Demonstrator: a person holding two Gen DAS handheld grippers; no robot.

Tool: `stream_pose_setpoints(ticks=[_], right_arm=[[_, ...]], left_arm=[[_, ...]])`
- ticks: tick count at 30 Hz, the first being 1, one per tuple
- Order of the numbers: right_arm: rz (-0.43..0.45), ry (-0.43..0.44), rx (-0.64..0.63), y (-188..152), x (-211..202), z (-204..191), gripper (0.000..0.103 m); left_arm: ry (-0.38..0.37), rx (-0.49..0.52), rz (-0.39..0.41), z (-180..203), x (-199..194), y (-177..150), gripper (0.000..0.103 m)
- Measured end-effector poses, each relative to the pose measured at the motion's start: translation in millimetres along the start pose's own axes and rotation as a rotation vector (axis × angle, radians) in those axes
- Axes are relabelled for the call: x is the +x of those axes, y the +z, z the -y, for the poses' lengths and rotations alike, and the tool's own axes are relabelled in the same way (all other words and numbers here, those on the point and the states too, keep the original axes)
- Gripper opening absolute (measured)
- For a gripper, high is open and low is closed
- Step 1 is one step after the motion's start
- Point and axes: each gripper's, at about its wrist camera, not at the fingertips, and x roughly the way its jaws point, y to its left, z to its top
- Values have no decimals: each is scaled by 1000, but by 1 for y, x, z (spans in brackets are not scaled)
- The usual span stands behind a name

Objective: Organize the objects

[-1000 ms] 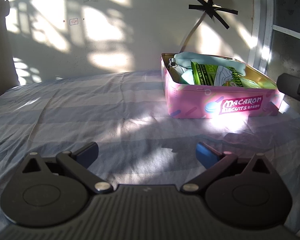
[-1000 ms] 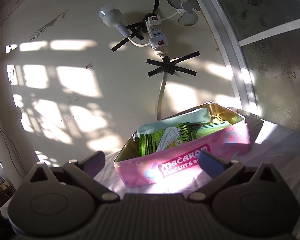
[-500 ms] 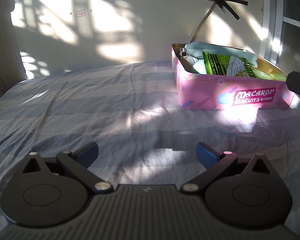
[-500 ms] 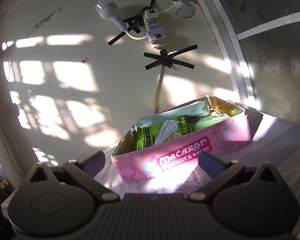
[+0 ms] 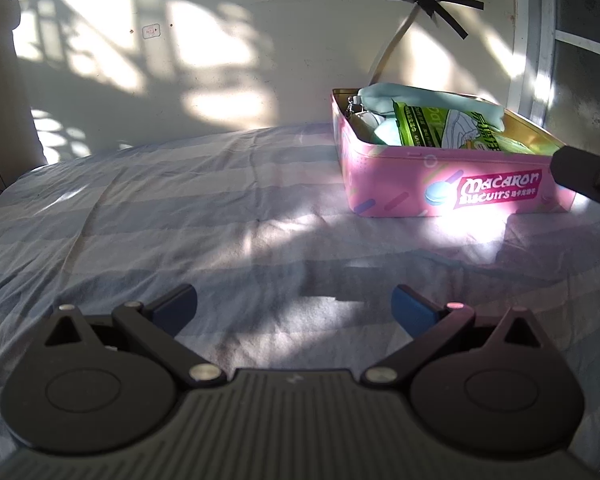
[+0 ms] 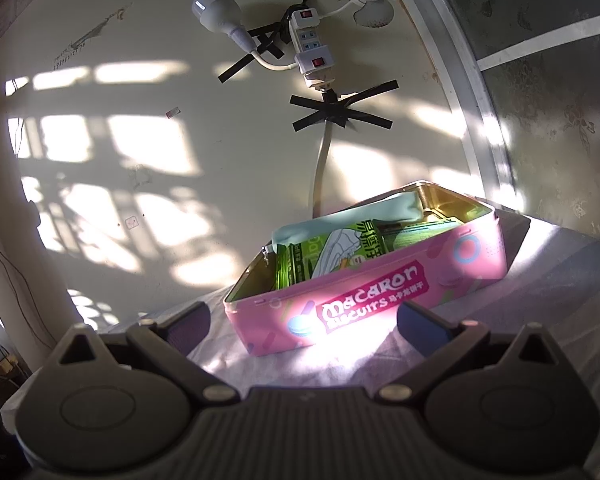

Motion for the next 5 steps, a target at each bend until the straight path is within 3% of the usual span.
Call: stream_pose_setpoints(ticks=[5], right_arm=[[-2,0,-3,-1,1,-1,103]], left_arm=[[-15,6,6,1,0,0,103]])
